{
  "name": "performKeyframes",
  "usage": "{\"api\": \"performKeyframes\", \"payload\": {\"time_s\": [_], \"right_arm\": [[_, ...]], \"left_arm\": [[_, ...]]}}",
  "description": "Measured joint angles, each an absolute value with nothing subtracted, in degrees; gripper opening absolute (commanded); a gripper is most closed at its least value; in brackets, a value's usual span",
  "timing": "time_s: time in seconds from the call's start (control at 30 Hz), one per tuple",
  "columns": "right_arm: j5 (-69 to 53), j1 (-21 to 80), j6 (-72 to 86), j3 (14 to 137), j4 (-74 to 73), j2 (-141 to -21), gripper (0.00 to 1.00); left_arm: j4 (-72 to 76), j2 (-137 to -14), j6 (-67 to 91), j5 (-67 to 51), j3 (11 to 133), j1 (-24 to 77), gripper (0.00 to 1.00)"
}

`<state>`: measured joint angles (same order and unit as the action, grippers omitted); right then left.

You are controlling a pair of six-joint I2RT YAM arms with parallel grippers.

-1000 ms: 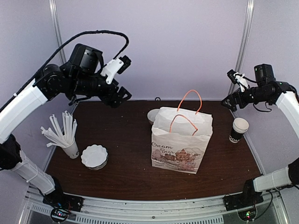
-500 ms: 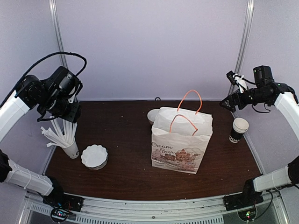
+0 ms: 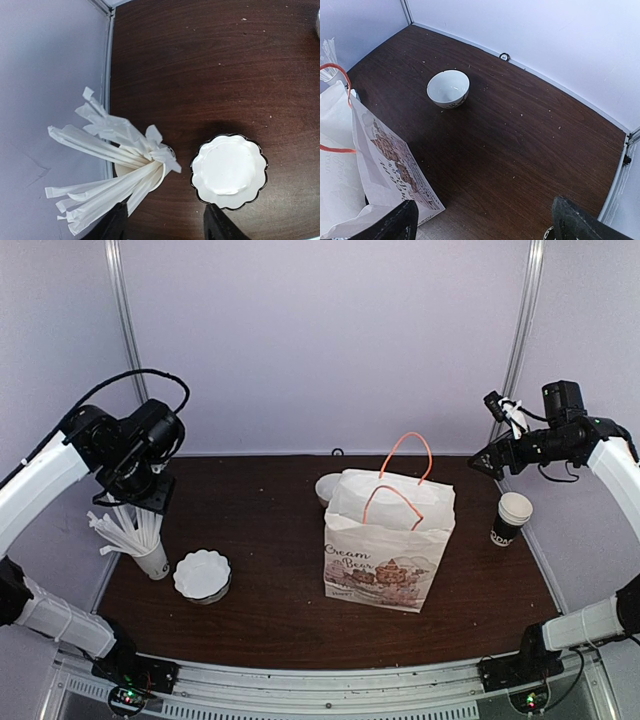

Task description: Pack the takeout coffee

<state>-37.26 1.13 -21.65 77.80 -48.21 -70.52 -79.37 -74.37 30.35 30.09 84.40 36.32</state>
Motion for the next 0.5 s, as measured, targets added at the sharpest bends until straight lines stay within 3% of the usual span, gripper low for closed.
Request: {"api": "performKeyframes", "payload": {"time_s": [0.3,0.5], "right_arm": [[-38.79,1.13,-21.63,78.28,-48.45,-70.61,0.96],[-40.10,1.13,-21.65,78.63,-48.66,-70.98,0.96]], "left_arm": [[-90.74,-64.03,42.87,34.04,84.36,36.27,0.71],[-93.06,-61.10,45.56,33.65,80.38,32.58,0.58]]}}
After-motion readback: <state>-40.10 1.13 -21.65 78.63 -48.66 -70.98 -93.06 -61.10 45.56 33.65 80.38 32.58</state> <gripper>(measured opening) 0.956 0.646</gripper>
